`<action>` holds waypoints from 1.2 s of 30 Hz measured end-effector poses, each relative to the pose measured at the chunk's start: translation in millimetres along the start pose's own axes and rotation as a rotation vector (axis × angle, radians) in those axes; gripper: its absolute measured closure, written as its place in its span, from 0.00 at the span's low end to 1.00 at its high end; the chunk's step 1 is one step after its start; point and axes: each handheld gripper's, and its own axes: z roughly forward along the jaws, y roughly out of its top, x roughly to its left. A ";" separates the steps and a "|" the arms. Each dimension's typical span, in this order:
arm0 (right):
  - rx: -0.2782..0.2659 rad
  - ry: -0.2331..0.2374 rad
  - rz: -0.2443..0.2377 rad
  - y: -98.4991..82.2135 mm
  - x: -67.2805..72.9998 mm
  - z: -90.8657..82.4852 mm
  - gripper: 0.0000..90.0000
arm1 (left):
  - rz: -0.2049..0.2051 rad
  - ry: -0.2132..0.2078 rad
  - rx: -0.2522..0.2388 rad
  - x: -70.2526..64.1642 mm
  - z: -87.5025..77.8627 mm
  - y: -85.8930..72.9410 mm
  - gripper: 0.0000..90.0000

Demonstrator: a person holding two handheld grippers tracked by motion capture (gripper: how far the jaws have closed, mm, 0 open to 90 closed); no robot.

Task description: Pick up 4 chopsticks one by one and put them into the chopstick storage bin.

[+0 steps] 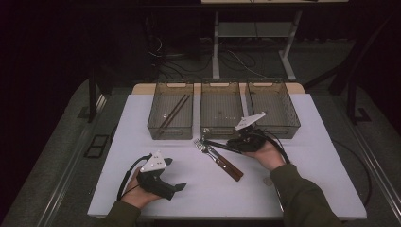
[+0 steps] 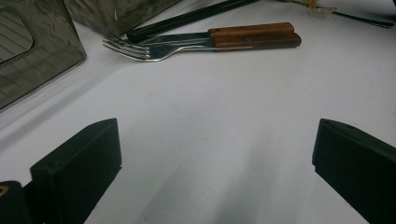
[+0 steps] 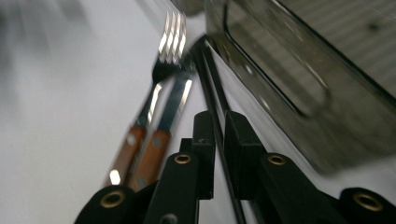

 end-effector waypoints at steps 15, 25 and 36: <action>0.031 -0.024 -0.020 -29.0 -14.0 -9.1 0.86 | 0.005 -0.003 0.008 0.5 1.0 -0.2 0.00; 0.047 -0.030 -0.021 -33.1 -24.0 1.7 0.88 | 0.004 -0.008 0.010 0.2 1.8 -0.3 0.00; 0.045 -0.009 -0.081 -34.2 -26.0 1.2 0.94 | 0.009 -0.011 0.016 0.3 2.4 -0.4 0.00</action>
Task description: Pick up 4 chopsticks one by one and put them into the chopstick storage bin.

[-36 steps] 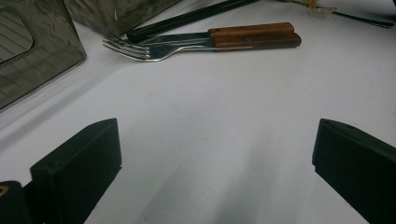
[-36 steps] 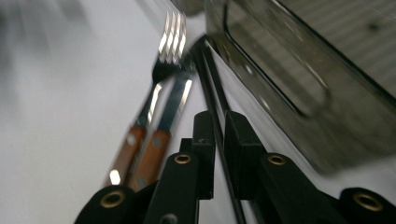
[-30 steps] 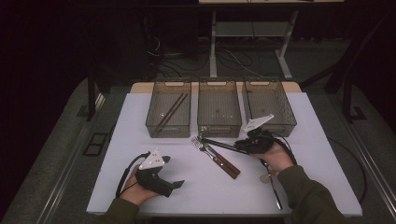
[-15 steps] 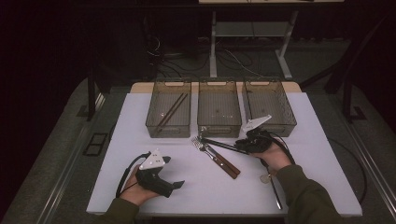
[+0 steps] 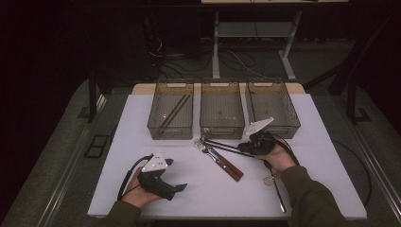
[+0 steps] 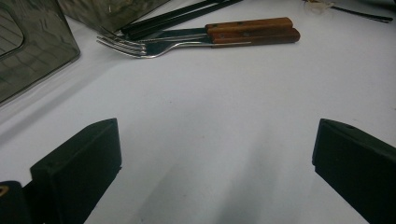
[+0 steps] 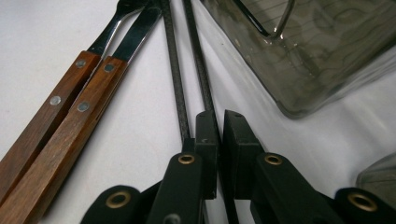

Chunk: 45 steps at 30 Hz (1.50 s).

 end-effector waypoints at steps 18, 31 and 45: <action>-0.022 0.019 -0.024 2.6 -1.0 -7.9 0.95 | -0.002 0.002 -0.004 -0.3 -0.4 0.0 0.00; -0.079 0.033 -0.005 5.9 -0.4 -21.7 0.95 | -0.001 0.003 -0.009 1.1 -1.3 -0.4 0.00; -0.121 0.041 0.013 6.7 3.2 -39.3 0.95 | -0.015 0.000 -0.020 3.3 -0.9 -2.9 0.00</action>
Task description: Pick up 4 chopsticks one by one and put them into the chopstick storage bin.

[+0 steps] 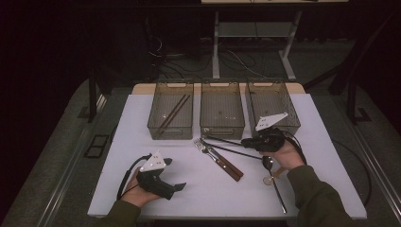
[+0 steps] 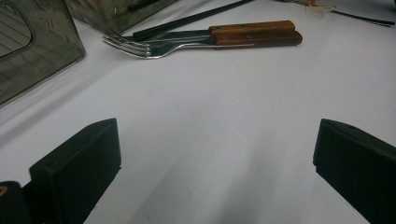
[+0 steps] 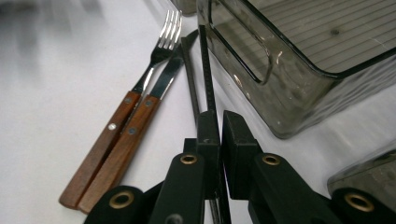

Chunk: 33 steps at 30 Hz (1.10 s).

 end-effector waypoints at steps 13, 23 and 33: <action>-0.045 0.023 0.005 5.0 8.5 -9.2 0.95 | -0.009 0.003 -0.010 3.1 1.1 -1.8 0.00; -0.077 0.031 0.017 9.4 12.6 -13.5 0.95 | -0.006 -0.001 -0.009 2.8 0.8 -1.4 0.00; -0.110 0.004 0.038 20.4 19.4 -18.9 0.95 | -0.007 -0.006 -0.007 1.7 1.8 -1.0 0.00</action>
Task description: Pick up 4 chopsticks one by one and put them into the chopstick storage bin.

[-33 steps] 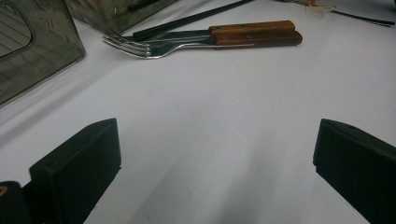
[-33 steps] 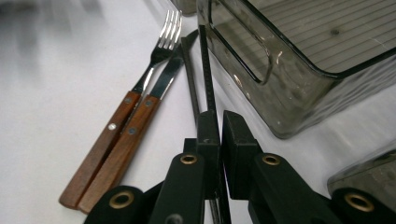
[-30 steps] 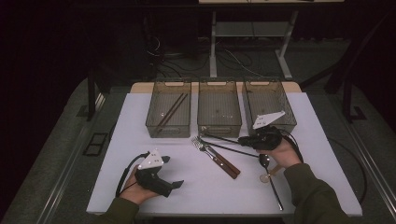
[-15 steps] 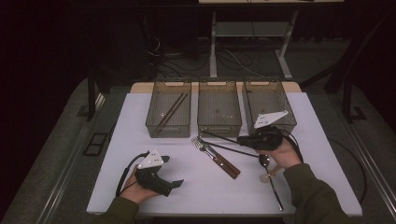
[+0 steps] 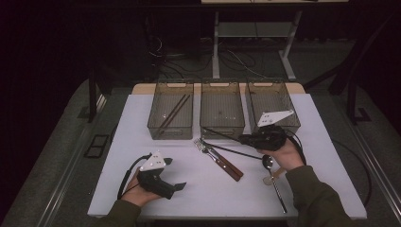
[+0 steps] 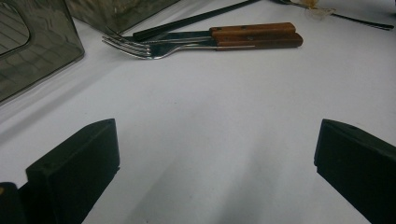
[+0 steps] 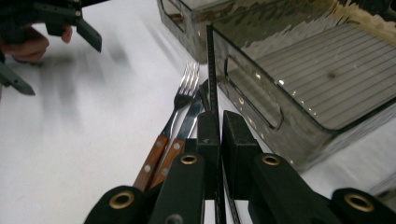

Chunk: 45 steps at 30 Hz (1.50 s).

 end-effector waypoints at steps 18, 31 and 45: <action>-0.031 -0.043 0.031 29.2 7.3 12.2 0.95 | -0.005 0.002 -0.012 -2.0 0.2 1.1 0.00; -0.016 -0.103 0.058 72.8 8.0 34.0 0.95 | -0.012 0.002 -0.016 -1.6 0.9 2.2 0.00; 0.014 -0.143 0.062 112.9 11.2 67.6 0.95 | -0.008 -0.004 -0.017 -3.3 1.2 3.7 0.00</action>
